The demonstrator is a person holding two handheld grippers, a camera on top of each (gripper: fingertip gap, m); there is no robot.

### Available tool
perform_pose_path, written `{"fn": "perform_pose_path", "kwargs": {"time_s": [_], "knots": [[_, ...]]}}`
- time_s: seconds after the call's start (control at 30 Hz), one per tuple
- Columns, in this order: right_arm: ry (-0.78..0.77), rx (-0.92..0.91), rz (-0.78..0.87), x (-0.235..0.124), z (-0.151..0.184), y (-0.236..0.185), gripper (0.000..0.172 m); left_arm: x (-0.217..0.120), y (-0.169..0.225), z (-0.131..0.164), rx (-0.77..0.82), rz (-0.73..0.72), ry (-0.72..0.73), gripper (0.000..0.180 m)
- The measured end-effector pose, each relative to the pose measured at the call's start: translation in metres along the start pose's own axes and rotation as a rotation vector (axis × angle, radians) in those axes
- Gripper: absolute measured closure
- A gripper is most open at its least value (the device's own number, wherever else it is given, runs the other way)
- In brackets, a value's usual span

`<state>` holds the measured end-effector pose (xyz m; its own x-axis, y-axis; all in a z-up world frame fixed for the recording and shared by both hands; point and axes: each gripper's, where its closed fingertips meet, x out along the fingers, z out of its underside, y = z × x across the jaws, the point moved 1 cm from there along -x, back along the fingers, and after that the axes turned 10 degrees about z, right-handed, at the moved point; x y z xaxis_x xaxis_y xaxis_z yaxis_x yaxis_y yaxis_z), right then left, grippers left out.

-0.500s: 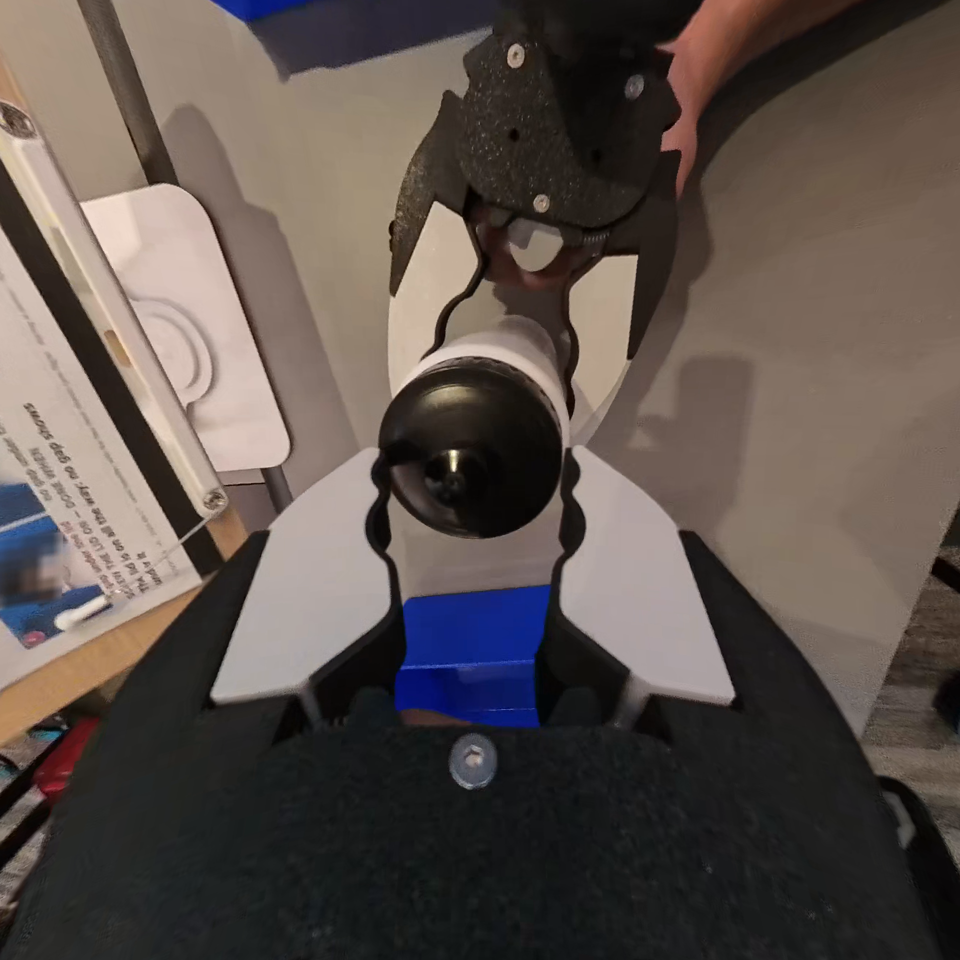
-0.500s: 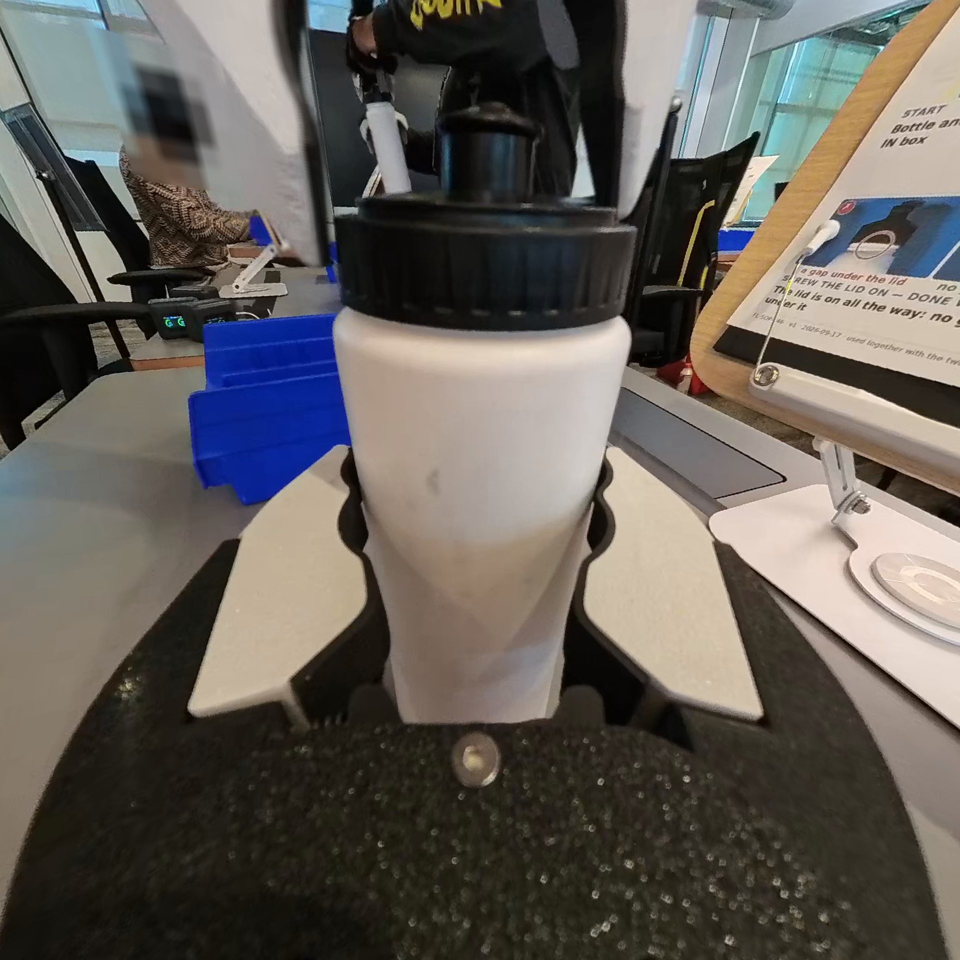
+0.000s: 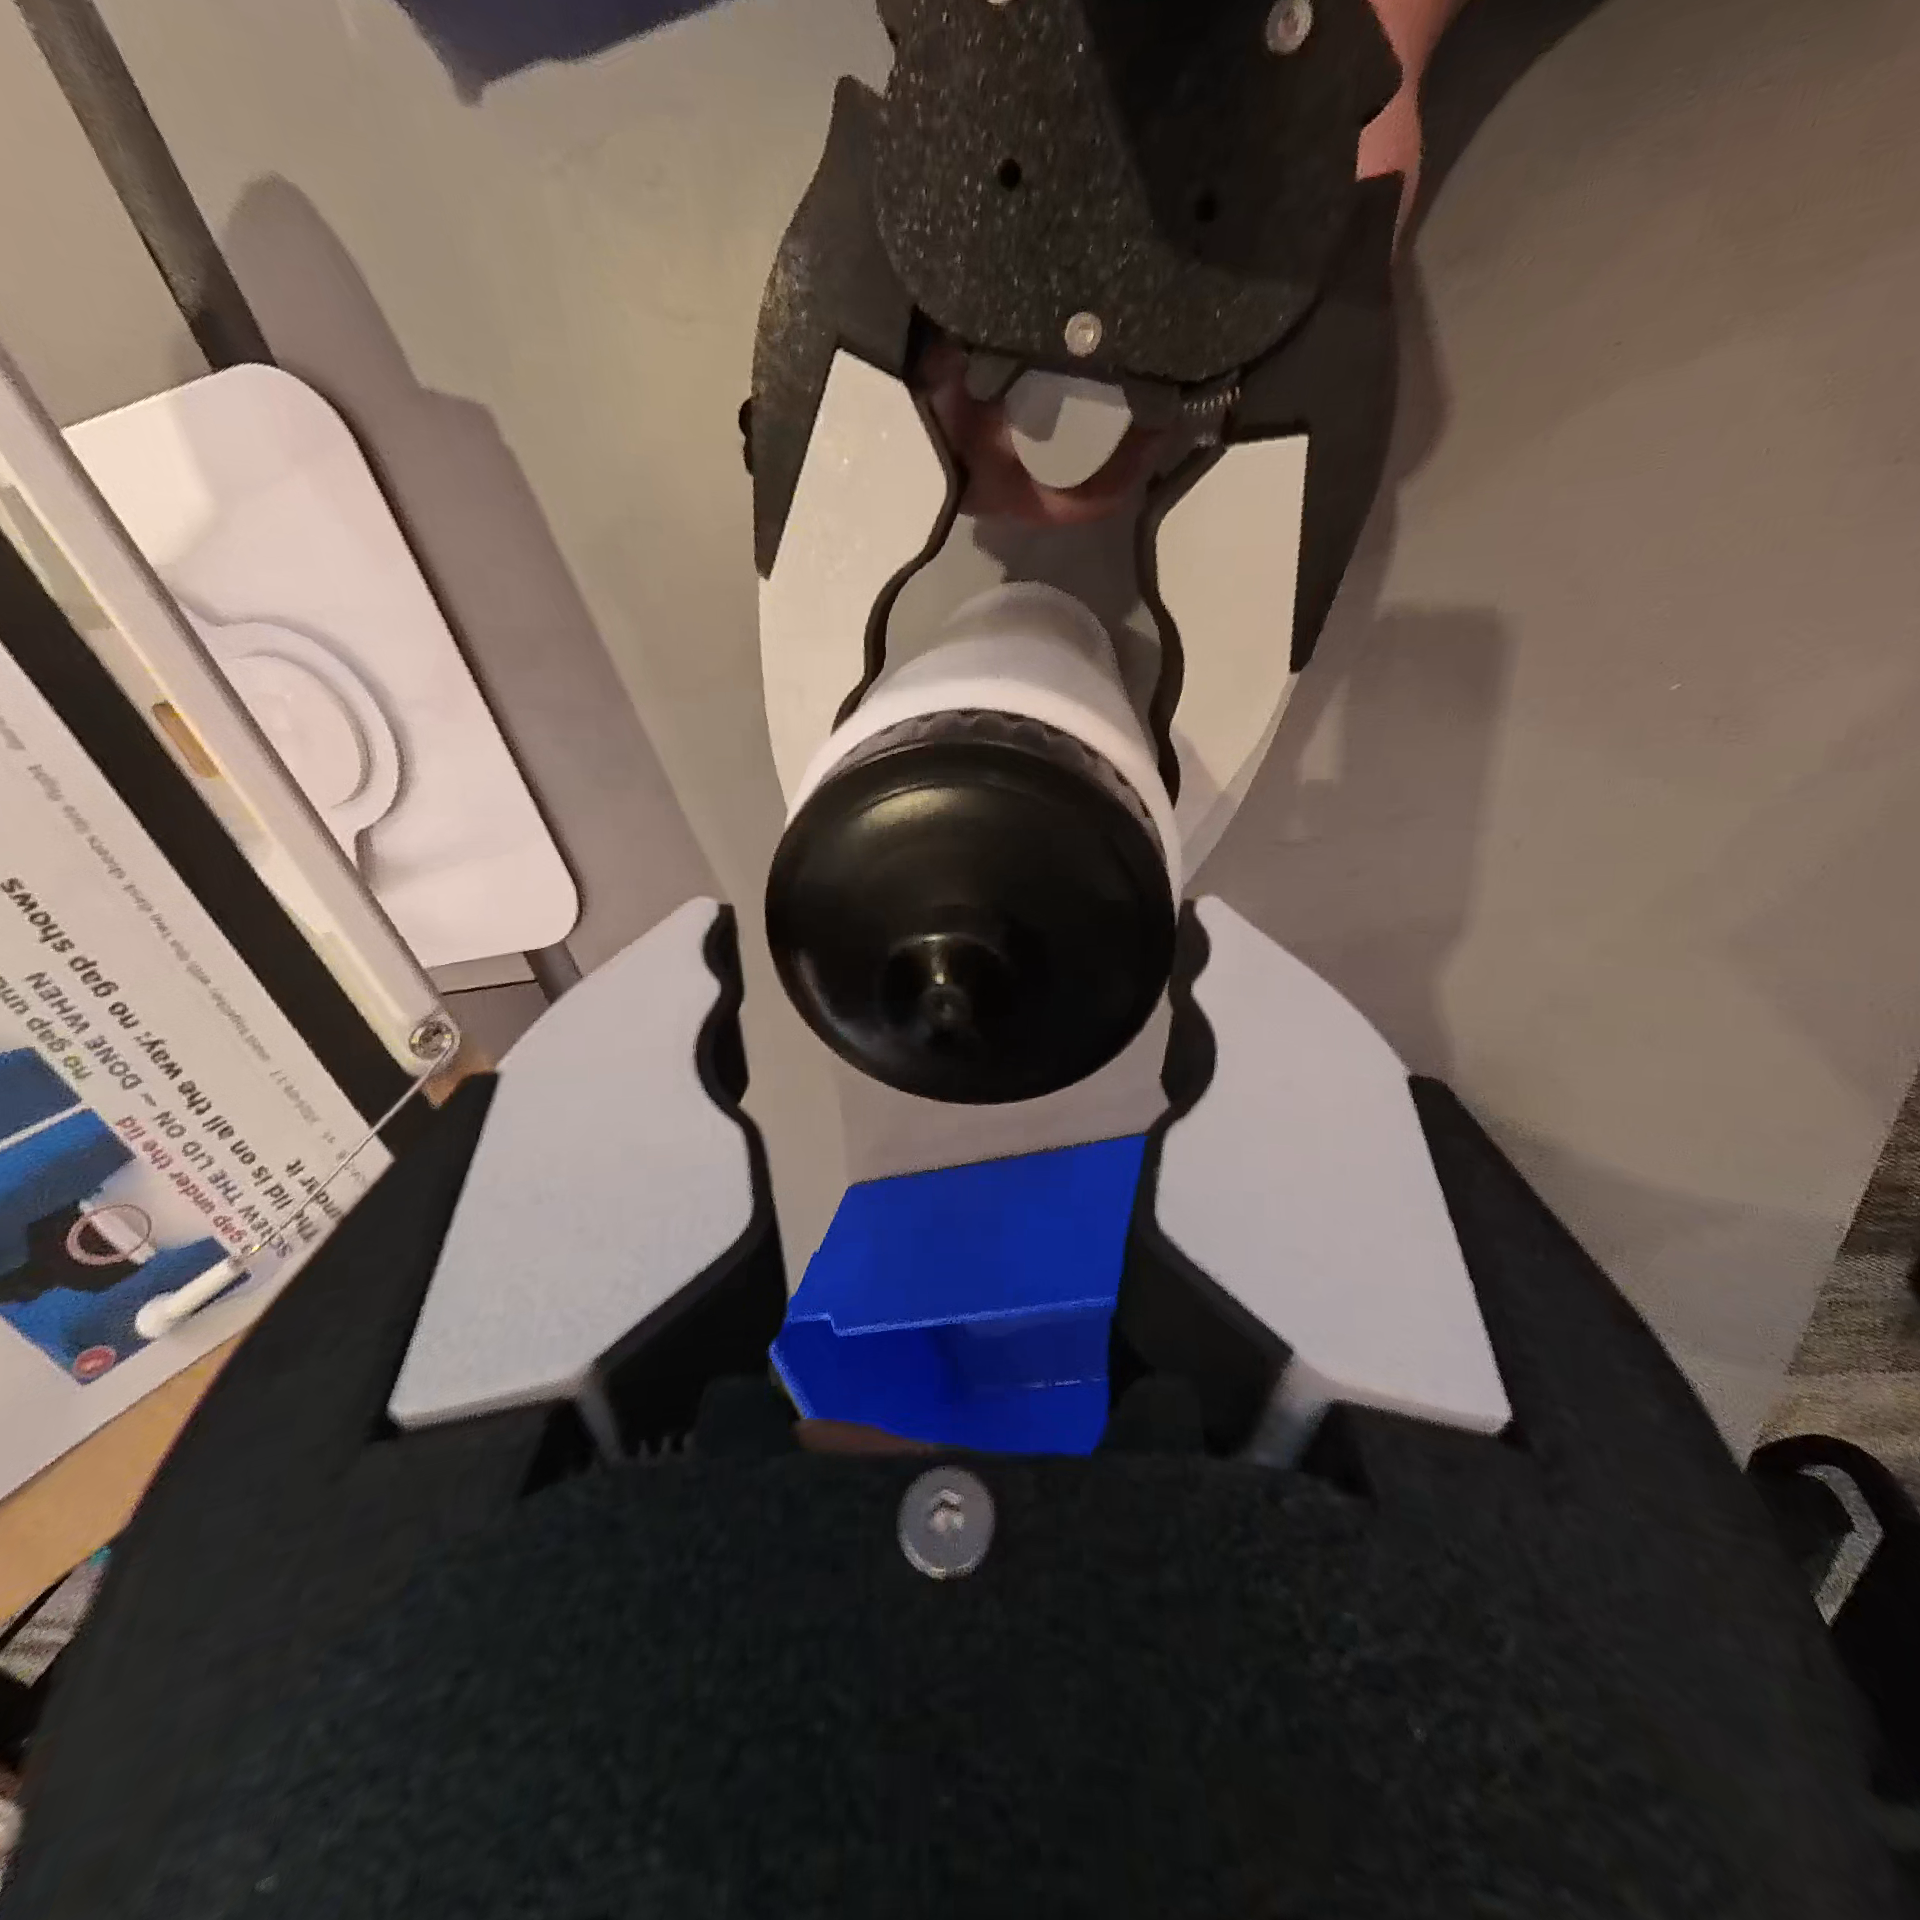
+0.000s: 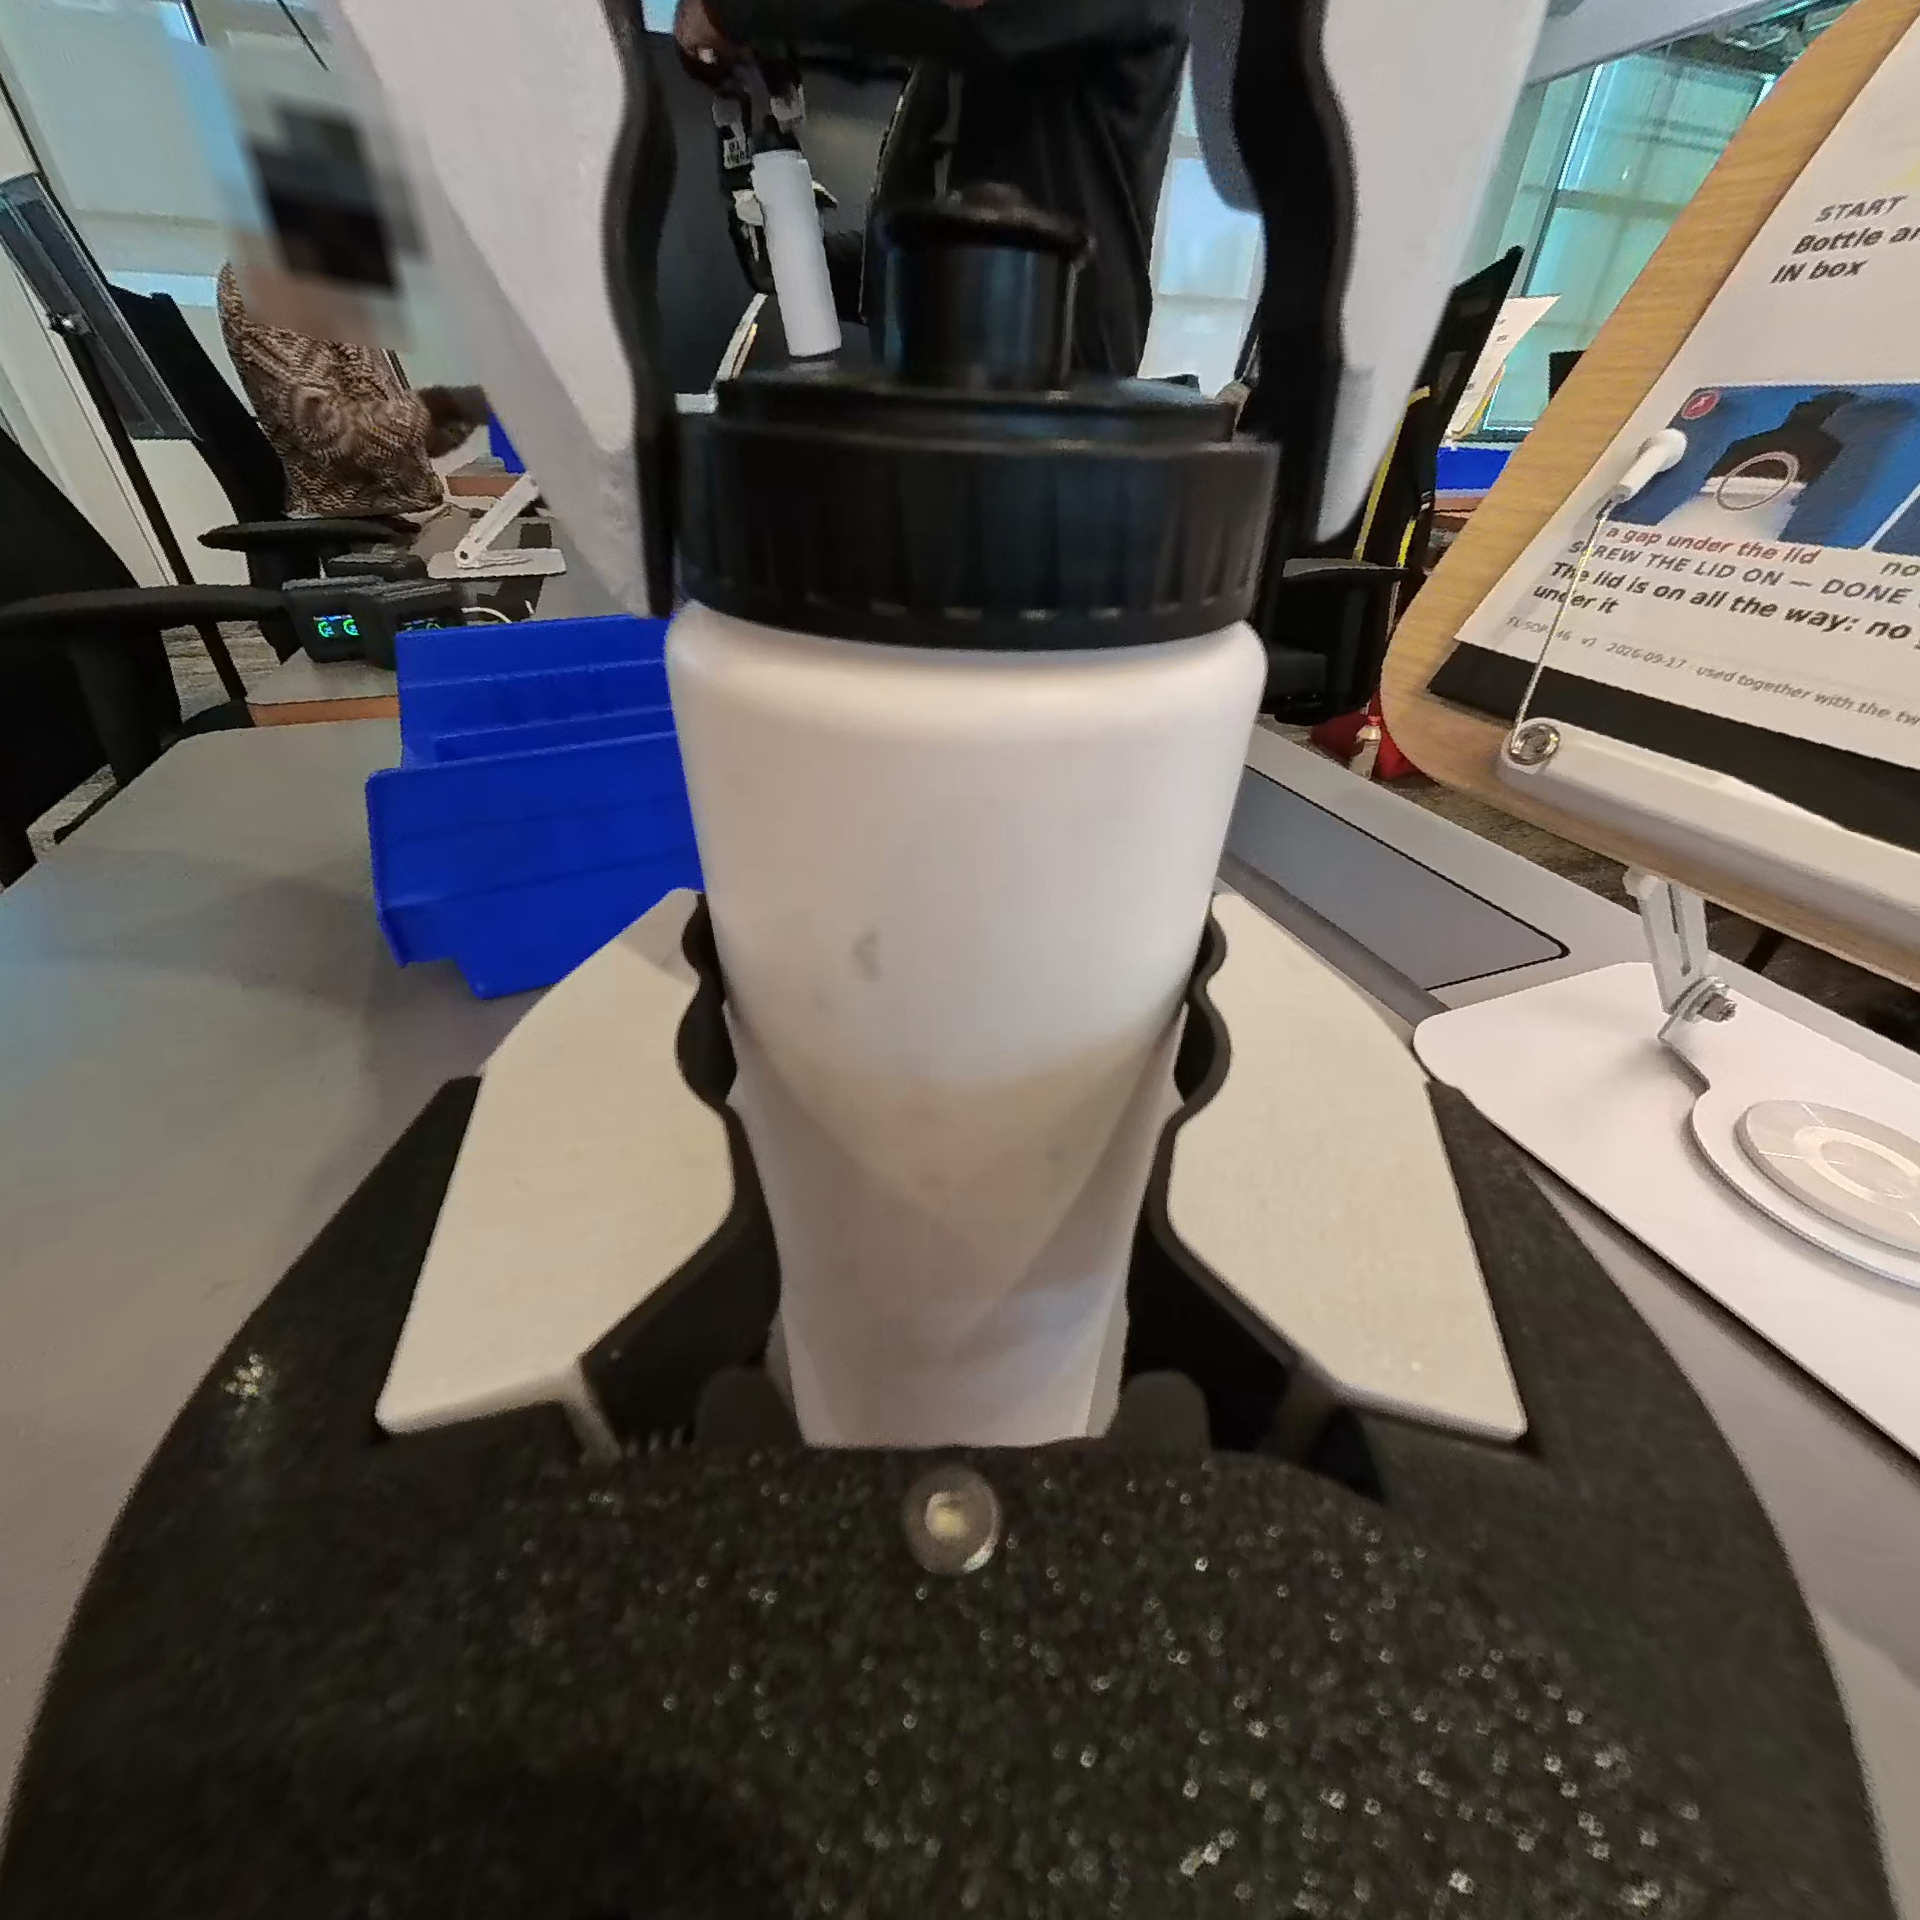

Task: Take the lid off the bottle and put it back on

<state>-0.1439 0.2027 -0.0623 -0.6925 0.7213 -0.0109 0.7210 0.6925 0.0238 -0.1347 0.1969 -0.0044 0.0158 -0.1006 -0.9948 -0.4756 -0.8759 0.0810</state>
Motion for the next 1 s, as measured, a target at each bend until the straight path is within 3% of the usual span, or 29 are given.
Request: {"fn": "perform_pose_path", "kwargs": {"time_s": [0.23,0.43,1.0], "knots": [[-0.015,-0.006,0.011,0.0015,0.0010,0.0004,0.087,0.0000,0.0009,0.0025,-0.005,0.015,-0.027,0.108],[-0.028,-0.006,0.015,0.0017,0.0022,0.0008,0.087,0.0000,0.0008,0.0018,-0.105,0.009,-0.017,0.108],[-0.023,-0.012,0.065,0.0039,0.0026,0.0019,0.087,0.0000,0.0022,0.0005,-0.662,-0.060,0.100,0.108]]}}
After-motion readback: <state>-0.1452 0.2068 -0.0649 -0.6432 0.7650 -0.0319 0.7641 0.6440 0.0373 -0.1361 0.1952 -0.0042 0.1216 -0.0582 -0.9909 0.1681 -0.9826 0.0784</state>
